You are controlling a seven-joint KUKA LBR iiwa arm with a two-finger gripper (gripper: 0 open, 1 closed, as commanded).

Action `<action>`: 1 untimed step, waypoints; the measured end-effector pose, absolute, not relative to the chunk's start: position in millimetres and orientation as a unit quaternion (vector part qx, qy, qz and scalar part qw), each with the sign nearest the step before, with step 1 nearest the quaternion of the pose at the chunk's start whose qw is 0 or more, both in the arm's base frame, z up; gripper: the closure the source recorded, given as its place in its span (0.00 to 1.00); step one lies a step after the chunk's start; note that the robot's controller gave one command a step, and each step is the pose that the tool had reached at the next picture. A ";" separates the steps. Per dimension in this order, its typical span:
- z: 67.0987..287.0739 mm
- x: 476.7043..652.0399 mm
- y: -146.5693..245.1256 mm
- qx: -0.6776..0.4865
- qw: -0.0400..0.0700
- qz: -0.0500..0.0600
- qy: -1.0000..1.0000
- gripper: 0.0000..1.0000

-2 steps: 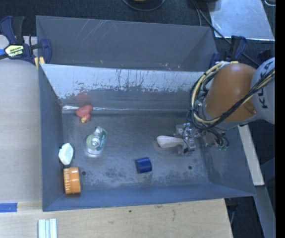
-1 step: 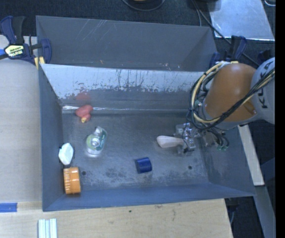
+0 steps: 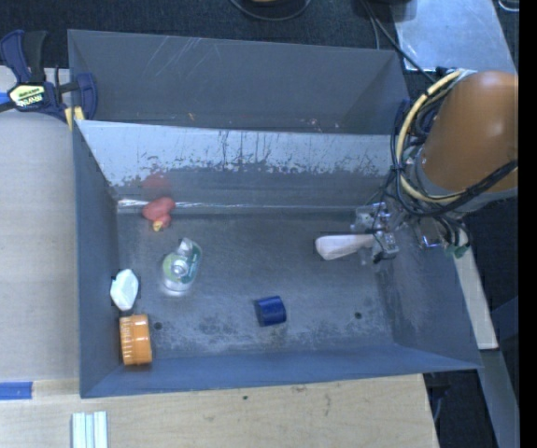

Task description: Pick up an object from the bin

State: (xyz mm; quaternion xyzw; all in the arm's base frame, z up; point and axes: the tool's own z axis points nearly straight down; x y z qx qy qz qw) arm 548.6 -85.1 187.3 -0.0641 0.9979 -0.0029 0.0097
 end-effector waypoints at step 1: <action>70.9 589.2 -70.1 -0.047 0.007 -0.002 0.999 1.00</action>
Offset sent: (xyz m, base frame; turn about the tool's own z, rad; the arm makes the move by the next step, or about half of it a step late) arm 0.0000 0.0000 0.0000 0.0000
